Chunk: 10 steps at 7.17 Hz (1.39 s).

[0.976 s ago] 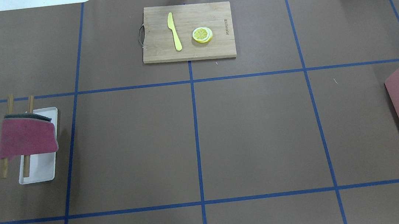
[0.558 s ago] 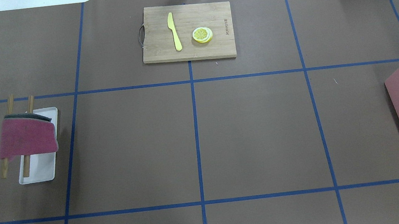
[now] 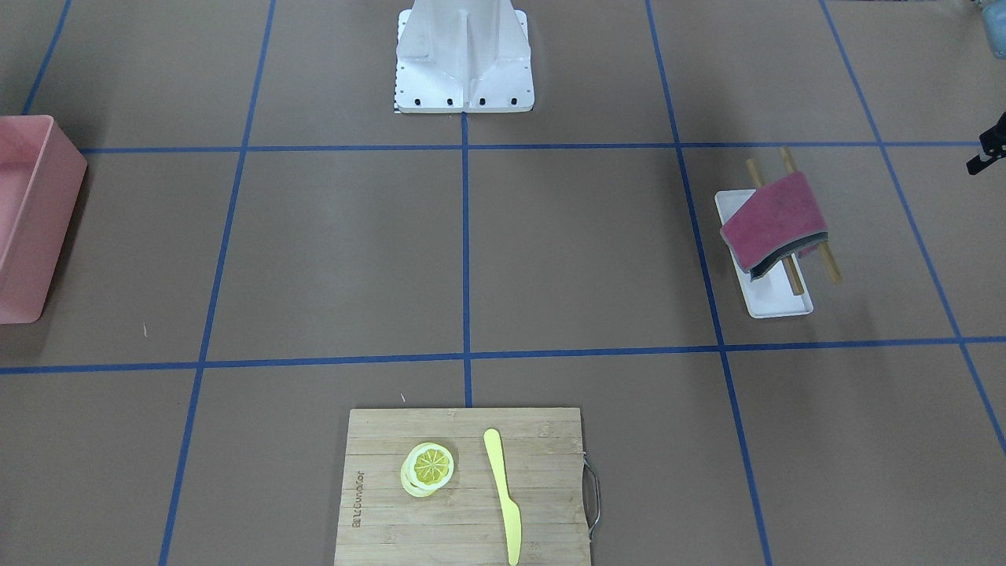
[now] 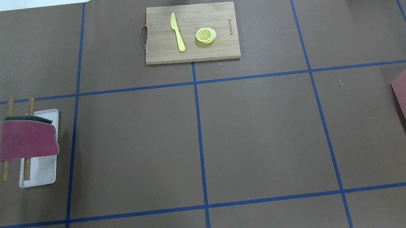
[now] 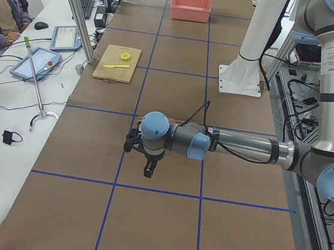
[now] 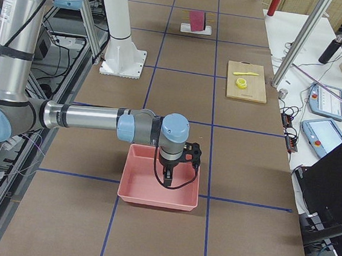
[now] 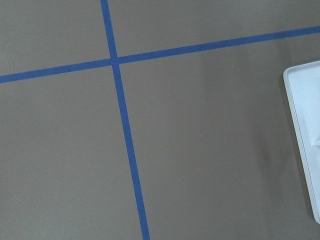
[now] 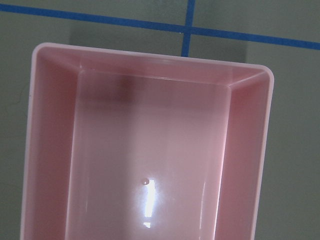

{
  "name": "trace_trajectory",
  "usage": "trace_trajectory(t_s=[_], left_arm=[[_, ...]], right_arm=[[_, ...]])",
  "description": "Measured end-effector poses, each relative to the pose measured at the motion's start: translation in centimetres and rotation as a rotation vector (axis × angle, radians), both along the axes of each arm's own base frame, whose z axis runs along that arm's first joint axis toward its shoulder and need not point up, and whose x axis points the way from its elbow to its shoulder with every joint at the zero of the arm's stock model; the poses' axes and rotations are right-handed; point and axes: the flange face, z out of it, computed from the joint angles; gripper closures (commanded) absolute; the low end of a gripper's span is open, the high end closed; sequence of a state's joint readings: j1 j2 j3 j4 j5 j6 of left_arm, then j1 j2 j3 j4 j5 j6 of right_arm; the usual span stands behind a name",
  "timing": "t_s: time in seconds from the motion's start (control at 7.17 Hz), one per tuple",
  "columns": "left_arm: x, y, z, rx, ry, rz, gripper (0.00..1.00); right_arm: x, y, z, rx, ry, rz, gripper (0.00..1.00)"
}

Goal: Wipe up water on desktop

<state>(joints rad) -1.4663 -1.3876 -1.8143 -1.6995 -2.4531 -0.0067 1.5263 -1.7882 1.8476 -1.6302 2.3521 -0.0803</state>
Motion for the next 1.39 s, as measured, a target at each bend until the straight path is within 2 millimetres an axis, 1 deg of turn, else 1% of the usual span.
trace_trajectory(t_s=[0.42, 0.56, 0.7, 0.98, 1.12, 1.25, 1.39], left_arm=[[0.0, -0.1, -1.4, 0.025, 0.009, -0.004, 0.03], [0.5, -0.5, -2.2, 0.004, 0.022, -0.021, 0.03], [2.1, -1.5, -3.8, -0.028, 0.039, -0.035, 0.03], [7.3, -3.3, -8.0, -0.087, 0.066, -0.033, 0.02], [9.8, -3.2, -10.1, -0.152, 0.082, -0.066, 0.02], [11.6, -2.8, -11.6, -0.218, 0.103, -0.112, 0.02], [13.0, -2.3, -12.2, -0.248, 0.121, -0.128, 0.02]], right_arm=[[-0.3, -0.3, -0.4, 0.007, -0.034, 0.000, 0.00], [-0.4, -0.5, -0.8, 0.013, -0.043, -0.001, 0.00], [-0.4, -0.6, -1.0, 0.016, -0.053, -0.001, 0.00], [-0.6, -0.6, -2.1, 0.041, -0.079, -0.004, 0.00], [-0.7, -0.6, -2.7, 0.074, -0.088, -0.005, 0.00], [-0.7, -0.4, -2.8, 0.114, -0.094, -0.007, 0.00], [-0.7, 0.0, -2.6, 0.141, -0.097, -0.009, 0.00]])
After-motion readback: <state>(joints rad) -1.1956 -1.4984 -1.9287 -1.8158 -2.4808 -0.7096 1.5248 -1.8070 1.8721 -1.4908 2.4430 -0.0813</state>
